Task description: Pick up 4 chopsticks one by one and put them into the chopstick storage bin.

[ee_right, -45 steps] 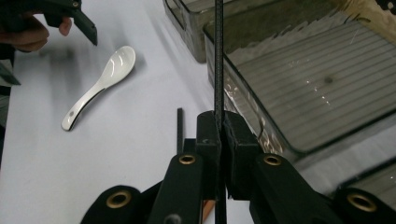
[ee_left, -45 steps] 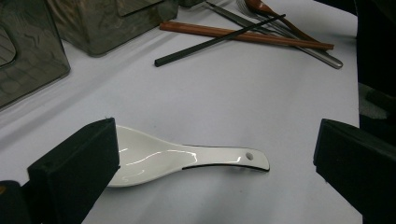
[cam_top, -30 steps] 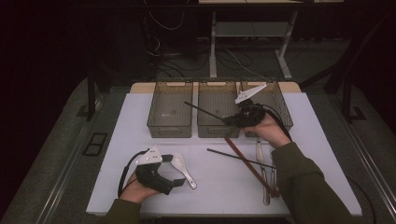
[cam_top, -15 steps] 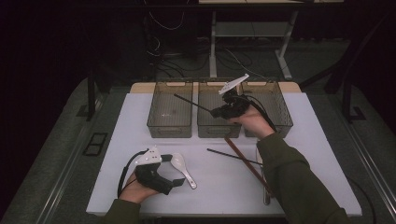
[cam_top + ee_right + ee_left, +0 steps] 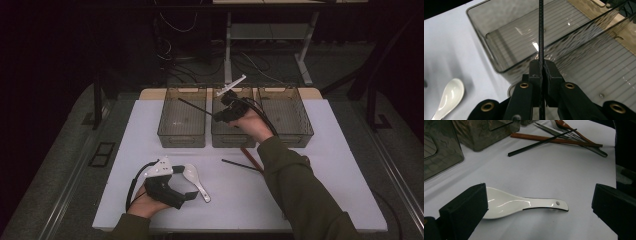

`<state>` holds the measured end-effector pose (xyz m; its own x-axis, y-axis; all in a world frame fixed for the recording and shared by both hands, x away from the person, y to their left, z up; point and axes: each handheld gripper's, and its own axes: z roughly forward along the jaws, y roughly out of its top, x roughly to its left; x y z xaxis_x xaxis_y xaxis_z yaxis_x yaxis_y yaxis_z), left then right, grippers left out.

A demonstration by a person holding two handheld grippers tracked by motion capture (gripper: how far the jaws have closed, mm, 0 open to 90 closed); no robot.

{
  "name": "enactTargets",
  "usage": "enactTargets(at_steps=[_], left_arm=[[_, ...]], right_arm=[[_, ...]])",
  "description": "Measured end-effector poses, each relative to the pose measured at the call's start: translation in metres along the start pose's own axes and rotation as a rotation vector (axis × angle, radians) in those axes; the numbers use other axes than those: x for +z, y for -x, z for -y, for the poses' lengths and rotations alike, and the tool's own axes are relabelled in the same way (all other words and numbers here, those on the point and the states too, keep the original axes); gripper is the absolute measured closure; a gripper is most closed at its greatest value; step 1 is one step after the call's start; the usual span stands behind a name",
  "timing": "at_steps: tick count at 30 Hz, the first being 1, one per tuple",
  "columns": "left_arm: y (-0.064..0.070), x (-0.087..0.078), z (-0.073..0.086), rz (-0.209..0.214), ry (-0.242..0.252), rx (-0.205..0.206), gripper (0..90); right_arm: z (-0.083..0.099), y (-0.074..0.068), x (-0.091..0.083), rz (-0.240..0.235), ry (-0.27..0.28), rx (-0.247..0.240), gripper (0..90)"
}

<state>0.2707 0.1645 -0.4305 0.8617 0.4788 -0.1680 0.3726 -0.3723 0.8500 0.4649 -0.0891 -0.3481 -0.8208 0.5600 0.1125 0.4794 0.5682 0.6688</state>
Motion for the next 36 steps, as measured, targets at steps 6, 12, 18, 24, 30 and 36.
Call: enactTargets(at_steps=[6,12,18,24,30,36], left_arm=[[0.000,0.001,0.000,0.001,-0.005,0.007,0.0],[0.000,0.001,0.000,0.004,-0.003,0.003,0.0],[0.000,0.001,0.000,0.009,-0.003,0.005,0.0],[0.001,0.001,0.000,0.012,0.001,0.003,0.0],[0.001,0.000,0.000,0.017,0.000,0.006,0.0],[0.001,0.000,0.000,0.020,-0.007,0.009,0.0]], right_arm=[[-0.011,0.000,0.019,0.020,-0.015,0.038,85.1],[-0.022,0.002,0.037,0.043,-0.045,0.060,85.0],[-0.036,0.002,0.051,0.062,-0.063,0.070,85.0],[-0.048,-0.003,0.065,0.074,-0.083,0.073,85.0],[-0.053,-0.008,0.076,0.082,-0.089,0.078,79.6],[-0.053,-0.008,0.073,0.080,-0.069,0.098,68.2]])
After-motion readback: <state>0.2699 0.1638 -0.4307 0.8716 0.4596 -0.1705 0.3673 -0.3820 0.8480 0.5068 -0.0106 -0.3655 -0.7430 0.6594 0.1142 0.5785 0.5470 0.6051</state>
